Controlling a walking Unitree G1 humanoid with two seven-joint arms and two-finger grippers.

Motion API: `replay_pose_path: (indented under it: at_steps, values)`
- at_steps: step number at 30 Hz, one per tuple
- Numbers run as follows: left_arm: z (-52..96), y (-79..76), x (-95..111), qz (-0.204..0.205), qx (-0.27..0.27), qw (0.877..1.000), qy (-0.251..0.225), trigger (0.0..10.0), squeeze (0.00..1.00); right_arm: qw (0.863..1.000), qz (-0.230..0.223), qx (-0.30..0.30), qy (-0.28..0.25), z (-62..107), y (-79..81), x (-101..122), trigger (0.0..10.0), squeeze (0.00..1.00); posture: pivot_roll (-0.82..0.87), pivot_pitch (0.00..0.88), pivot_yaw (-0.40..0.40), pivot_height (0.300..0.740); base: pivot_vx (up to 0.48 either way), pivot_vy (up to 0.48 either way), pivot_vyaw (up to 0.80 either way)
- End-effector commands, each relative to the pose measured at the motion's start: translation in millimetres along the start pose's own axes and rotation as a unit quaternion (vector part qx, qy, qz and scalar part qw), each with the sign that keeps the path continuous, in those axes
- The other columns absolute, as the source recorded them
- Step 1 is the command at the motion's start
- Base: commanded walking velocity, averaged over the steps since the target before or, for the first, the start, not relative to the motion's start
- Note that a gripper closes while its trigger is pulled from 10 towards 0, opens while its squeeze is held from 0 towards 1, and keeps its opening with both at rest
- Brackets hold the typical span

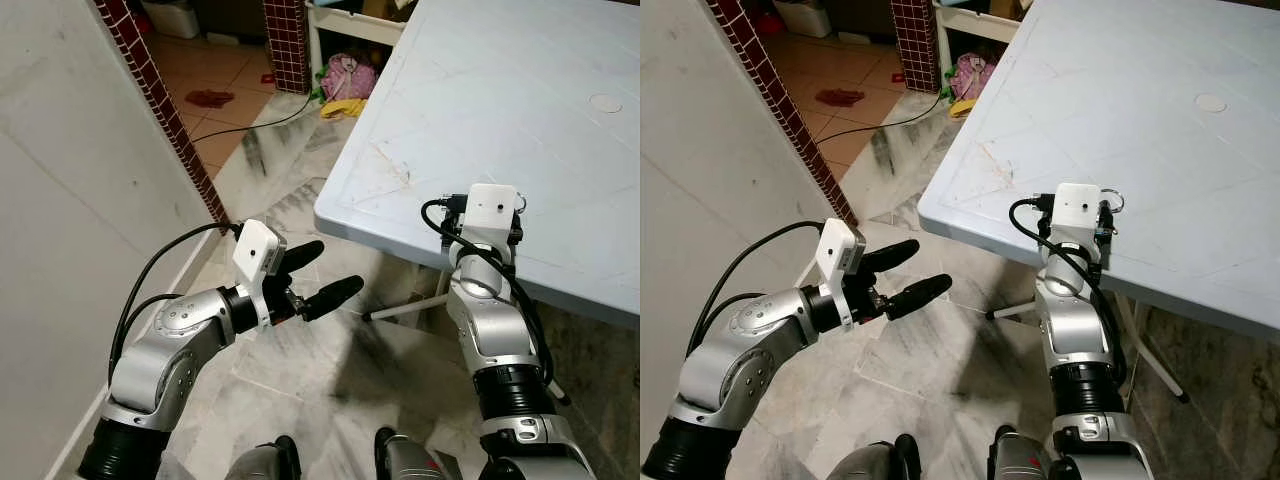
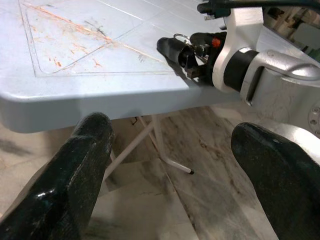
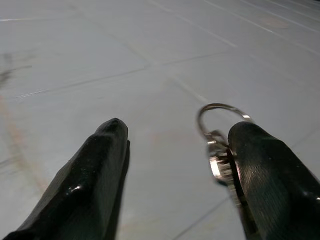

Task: Hang keys on a hook

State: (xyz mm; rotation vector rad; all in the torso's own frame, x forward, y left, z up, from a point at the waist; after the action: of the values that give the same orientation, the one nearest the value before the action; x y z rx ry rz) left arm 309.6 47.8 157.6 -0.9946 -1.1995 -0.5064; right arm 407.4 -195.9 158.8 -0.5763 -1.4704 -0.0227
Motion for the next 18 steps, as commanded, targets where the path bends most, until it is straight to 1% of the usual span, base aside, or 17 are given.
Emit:
replay_pose_path:
  at_steps: [1, 4, 6, 7, 8, 11, 13, 16, 18]
  values:
    - [2.5, -1.0, -3.0, -0.002, 0.0, 1.0, 0.005, 10.0, 0.0, 1.0, -0.006, -0.017, 0.01, -2.8, -7.1, -2.2, 10.0, 0.0, -0.06, 0.227, 0.083, 0.74, 0.0, 0.0, 0.0]
    - [3.3, -0.6, -3.4, -0.002, 0.003, 1.0, 0.005, 10.0, 0.0, 0.999, 0.007, -0.023, -0.039, -1.4, -9.6, 19.3, 10.0, 0.0, -0.06, 0.227, 0.082, 0.74, 0.0, 0.0, 0.0]
    - [3.3, -0.5, -3.6, -0.002, 0.003, 1.0, 0.005, 10.0, 0.0, 0.998, 0.012, -0.019, -0.054, 0.8, -7.7, 25.0, 10.0, 0.0, -0.06, 0.227, 0.081, 0.74, 0.0, 0.0, 0.0]
    - [3.3, -0.5, -3.9, -0.002, 0.003, 1.0, 0.005, 10.0, 0.0, 0.997, 0.024, -0.02, -0.067, 3.3, -7.6, 28.8, 10.0, 0.0, -0.06, 0.226, 0.081, 0.74, 0.0, 0.0, 0.0]
    - [3.3, -0.5, -3.9, -0.002, 0.003, 1.0, 0.005, 10.0, 0.0, 0.997, 0.024, -0.02, -0.067, 3.3, -7.6, 28.8, 10.0, 0.0, -0.06, 0.226, 0.081, 0.74, 0.0, 0.0, 0.0]
    - [2.3, -0.8, -5.2, -0.002, 0.003, 1.0, 0.006, 10.0, 0.0, 0.999, 0.006, -0.019, -0.031, 5.3, -8.0, 11.8, 10.0, 0.0, -0.06, 0.226, 0.081, 0.74, 0.0, 0.0, 0.0]
    - [1.7, -0.9, -5.2, -0.003, 0.002, 1.0, 0.007, 10.0, 0.0, 1.0, -0.002, -0.016, -0.016, 5.4, -8.2, 3.4, 10.0, 0.0, -0.07, 0.227, 0.082, 0.74, 0.0, 0.0, 0.0]
    - [1.3, -1.3, -5.5, -0.003, 0.001, 1.0, 0.007, 10.0, 0.0, 1.0, -0.016, -0.022, 0.005, 3.6, -12.3, -6.6, 10.0, 0.0, -0.07, 0.227, 0.084, 0.74, 0.0, 0.0, 0.0]
    - [1.0, -1.6, -6.1, -0.004, 0.0, 1.0, 0.009, 10.0, 0.0, 0.999, -0.02, -0.026, 0.009, 1.7, -15.4, -8.1, 10.0, 0.0, -0.07, 0.228, 0.085, 0.74, 0.0, 0.0, 0.0]
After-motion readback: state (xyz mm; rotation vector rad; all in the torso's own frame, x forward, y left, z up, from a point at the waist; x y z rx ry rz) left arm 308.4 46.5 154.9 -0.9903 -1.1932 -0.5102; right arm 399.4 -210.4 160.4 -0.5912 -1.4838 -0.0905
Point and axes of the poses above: a point about 5 cm out from each wrist's last joint towards the gripper, its own z axis pointing back from the gripper into the wrist, its own x axis along the axis of the wrist's last joint, y = z × x, the point moved 6 cm from there along -z, pointing out of the wrist towards the gripper, and after that the axes turned 12 degrees about z, right-handed, at the moved point
